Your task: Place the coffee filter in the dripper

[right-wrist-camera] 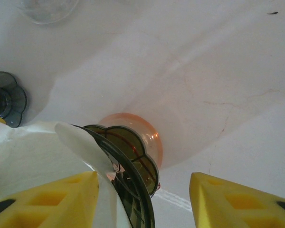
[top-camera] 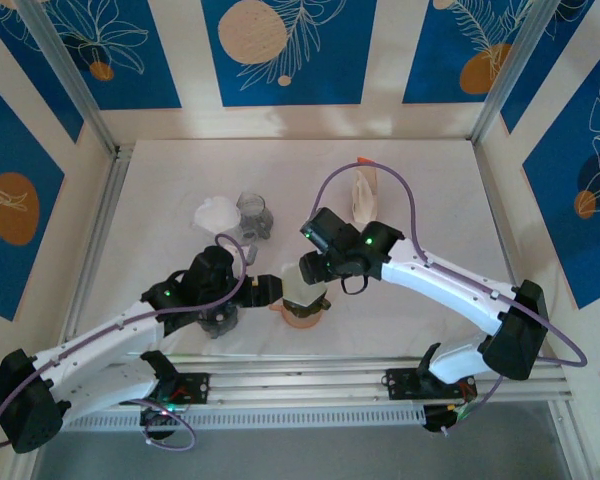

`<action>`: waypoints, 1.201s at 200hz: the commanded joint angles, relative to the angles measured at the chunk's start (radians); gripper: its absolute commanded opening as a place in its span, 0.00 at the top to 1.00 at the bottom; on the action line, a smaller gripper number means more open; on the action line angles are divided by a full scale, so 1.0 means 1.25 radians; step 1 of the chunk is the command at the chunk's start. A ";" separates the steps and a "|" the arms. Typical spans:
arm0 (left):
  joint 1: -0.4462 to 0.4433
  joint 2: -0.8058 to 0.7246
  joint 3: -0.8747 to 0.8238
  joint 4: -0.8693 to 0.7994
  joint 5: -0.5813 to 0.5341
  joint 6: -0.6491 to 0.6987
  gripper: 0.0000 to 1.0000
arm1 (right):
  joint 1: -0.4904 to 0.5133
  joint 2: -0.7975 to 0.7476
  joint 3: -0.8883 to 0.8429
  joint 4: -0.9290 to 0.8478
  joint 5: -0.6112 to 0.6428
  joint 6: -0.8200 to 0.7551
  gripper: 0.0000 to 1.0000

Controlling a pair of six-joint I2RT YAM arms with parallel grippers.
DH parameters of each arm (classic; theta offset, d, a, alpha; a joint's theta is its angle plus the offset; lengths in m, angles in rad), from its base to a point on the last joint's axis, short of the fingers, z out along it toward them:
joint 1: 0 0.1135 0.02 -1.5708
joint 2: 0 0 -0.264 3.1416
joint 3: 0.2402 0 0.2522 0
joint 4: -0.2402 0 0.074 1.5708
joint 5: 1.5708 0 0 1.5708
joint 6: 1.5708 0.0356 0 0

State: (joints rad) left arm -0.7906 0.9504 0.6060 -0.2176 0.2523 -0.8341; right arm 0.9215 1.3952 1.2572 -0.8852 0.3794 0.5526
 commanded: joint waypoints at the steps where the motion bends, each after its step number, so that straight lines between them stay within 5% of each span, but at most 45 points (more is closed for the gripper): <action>1: -0.009 -0.014 -0.014 -0.004 -0.011 -0.011 0.24 | 0.001 -0.008 0.002 -0.025 0.017 0.021 0.47; 44: -0.009 -0.014 -0.009 -0.008 -0.016 -0.010 0.24 | 0.018 -0.007 0.004 0.004 -0.027 -0.004 0.31; 240: -0.010 -0.008 -0.009 -0.001 -0.013 -0.011 0.24 | 0.058 0.134 -0.037 -0.005 -0.005 -0.024 0.29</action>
State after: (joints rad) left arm -0.7906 0.9447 0.6006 -0.2173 0.2493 -0.8394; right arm 0.9855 1.5494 1.2255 -0.8871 0.3664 0.5320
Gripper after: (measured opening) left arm 0.761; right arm 0.708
